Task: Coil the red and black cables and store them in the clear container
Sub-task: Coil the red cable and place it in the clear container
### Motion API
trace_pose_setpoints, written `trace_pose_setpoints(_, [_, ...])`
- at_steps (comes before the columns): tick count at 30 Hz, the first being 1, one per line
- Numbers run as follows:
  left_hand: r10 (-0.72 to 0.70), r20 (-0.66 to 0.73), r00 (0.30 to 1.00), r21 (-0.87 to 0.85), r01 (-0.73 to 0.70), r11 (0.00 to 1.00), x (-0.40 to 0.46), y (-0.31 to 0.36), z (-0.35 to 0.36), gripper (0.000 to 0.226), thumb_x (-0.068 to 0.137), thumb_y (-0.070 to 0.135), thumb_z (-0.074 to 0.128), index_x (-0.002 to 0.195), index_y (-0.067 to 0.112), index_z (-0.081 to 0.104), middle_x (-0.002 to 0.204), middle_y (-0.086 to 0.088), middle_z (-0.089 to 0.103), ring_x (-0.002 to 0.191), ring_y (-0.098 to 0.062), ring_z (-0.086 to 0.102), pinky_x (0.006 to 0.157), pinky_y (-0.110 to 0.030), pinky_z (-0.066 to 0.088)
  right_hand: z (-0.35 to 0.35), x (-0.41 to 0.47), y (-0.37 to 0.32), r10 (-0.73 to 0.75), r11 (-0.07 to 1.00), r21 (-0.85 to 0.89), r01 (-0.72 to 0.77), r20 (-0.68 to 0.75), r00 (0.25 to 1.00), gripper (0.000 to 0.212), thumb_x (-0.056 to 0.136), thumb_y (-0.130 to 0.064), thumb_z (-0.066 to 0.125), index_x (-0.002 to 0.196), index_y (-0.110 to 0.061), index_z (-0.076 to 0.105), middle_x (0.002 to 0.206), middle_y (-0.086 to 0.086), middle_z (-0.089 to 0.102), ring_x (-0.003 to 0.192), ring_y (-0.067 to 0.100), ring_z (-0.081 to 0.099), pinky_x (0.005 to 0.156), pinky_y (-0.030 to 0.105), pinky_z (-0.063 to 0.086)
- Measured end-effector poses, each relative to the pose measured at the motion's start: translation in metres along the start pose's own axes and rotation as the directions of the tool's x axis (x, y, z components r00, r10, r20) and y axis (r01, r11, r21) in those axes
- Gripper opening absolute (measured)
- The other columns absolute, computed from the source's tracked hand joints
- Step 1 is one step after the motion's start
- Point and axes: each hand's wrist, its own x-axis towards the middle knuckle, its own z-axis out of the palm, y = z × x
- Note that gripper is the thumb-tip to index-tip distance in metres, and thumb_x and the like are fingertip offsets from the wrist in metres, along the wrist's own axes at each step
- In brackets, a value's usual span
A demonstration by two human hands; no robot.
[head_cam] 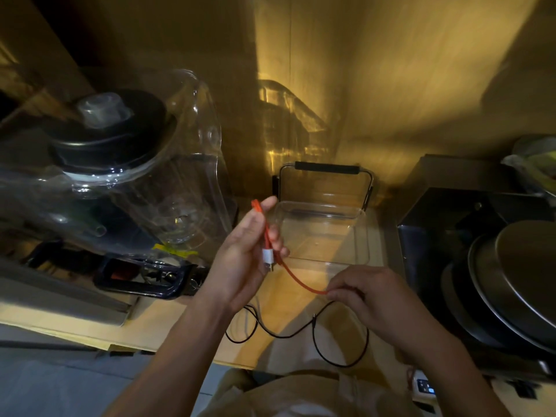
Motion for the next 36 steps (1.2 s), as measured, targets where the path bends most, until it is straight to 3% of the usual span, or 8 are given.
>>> trace_pose_setpoints(6, [-0.018,0.031,0.999,0.420,0.004,0.908,-0.005,-0.012,0.008,0.039,0.100,0.015,0.046,0.137,0.027,0.046,0.077,-0.002,0.058,0.078,-0.019,0.064,0.080,-0.034,0.057,0.003,0.004,-0.007,-0.049,0.999,0.001,0.049,0.029,0.998,0.028,0.089,-0.051,0.047,0.091,-0.034,0.070,0.083,-0.019,0.067,0.082,0.001,0.060,0.070,0.019,0.048])
trace_pose_setpoints(10, [-0.046,0.076,0.996,0.625,-0.011,0.781,-0.008,-0.020,0.009,0.047,0.100,0.010,0.047,0.146,0.021,0.039,0.079,-0.007,0.061,0.081,-0.023,0.071,0.083,-0.037,0.059,0.002,0.005,-0.010,-0.070,0.997,0.008,0.070,0.011,0.997,0.027,0.091,-0.051,0.048,0.090,-0.035,0.070,0.079,-0.021,0.063,0.076,-0.004,0.057,0.065,0.015,0.044])
trace_pose_setpoints(14, [-0.166,0.100,0.981,0.738,0.039,0.674,-0.009,-0.024,0.007,0.051,0.099,0.009,0.051,0.148,0.019,0.038,0.081,-0.014,0.060,0.073,-0.015,0.067,0.069,-0.025,0.056,0.003,0.007,-0.014,-0.062,0.998,0.011,0.062,-0.033,0.998,0.025,0.090,-0.050,0.050,0.089,-0.035,0.070,0.077,-0.022,0.061,0.072,-0.007,0.054,0.062,0.013,0.042])
trace_pose_setpoints(17, [-0.254,0.124,0.959,0.807,0.052,0.588,-0.011,-0.025,0.005,0.046,0.100,0.011,0.052,0.144,0.022,0.044,0.074,-0.008,0.063,0.065,-0.023,0.067,0.063,-0.029,0.058,0.006,0.007,-0.015,-0.034,0.999,0.024,0.036,-0.100,0.994,0.028,0.086,-0.055,0.052,0.085,-0.034,0.070,0.075,-0.018,0.066,0.070,-0.003,0.056,0.060,0.018,0.046])
trace_pose_setpoints(19, [-0.294,0.160,0.942,0.855,0.017,0.518,-0.012,-0.025,0.004,0.041,0.101,0.013,0.051,0.141,0.021,0.047,0.068,-0.006,0.062,0.055,-0.017,0.060,0.055,-0.025,0.052,0.006,0.007,-0.014,-0.006,1.000,0.008,0.007,-0.135,0.991,0.033,0.079,-0.061,0.053,0.080,-0.033,0.069,0.070,-0.016,0.064,0.067,-0.002,0.056,0.058,0.019,0.046])
trace_pose_setpoints(24, [-0.315,0.180,0.932,0.907,-0.033,0.419,-0.013,-0.022,-0.001,0.026,0.102,0.019,0.047,0.126,0.018,0.057,0.061,0.000,0.055,0.052,-0.009,0.047,0.054,-0.019,0.040,0.004,0.007,-0.006,0.010,1.000,-0.002,-0.010,-0.213,0.977,0.038,0.070,-0.067,0.061,0.079,-0.030,0.066,0.069,-0.015,0.062,0.064,0.003,0.059,0.054,0.028,0.051])
trace_pose_setpoints(32, [-0.286,0.115,0.951,0.855,0.051,0.516,-0.015,-0.014,-0.019,0.034,0.104,0.029,0.042,0.101,0.013,0.071,0.051,0.008,0.036,0.046,-0.009,0.031,0.047,-0.024,0.027,-0.014,0.002,0.009,0.024,1.000,-0.006,-0.027,-0.284,0.959,0.031,0.072,-0.059,0.062,0.086,-0.031,0.067,0.074,-0.017,0.059,0.070,0.002,0.059,0.060,0.025,0.052])
trace_pose_setpoints(36, [-0.264,0.087,0.961,0.787,0.096,0.610,-0.017,-0.009,-0.027,0.042,0.099,0.040,0.046,0.081,0.013,0.073,0.049,-0.003,0.031,0.043,-0.014,0.026,0.044,-0.025,0.023,-0.019,0.001,0.013,0.016,1.000,-0.008,-0.019,-0.320,0.947,0.027,0.074,-0.052,0.067,0.084,-0.027,0.069,0.076,-0.015,0.061,0.072,0.005,0.058,0.062,0.014,0.045])
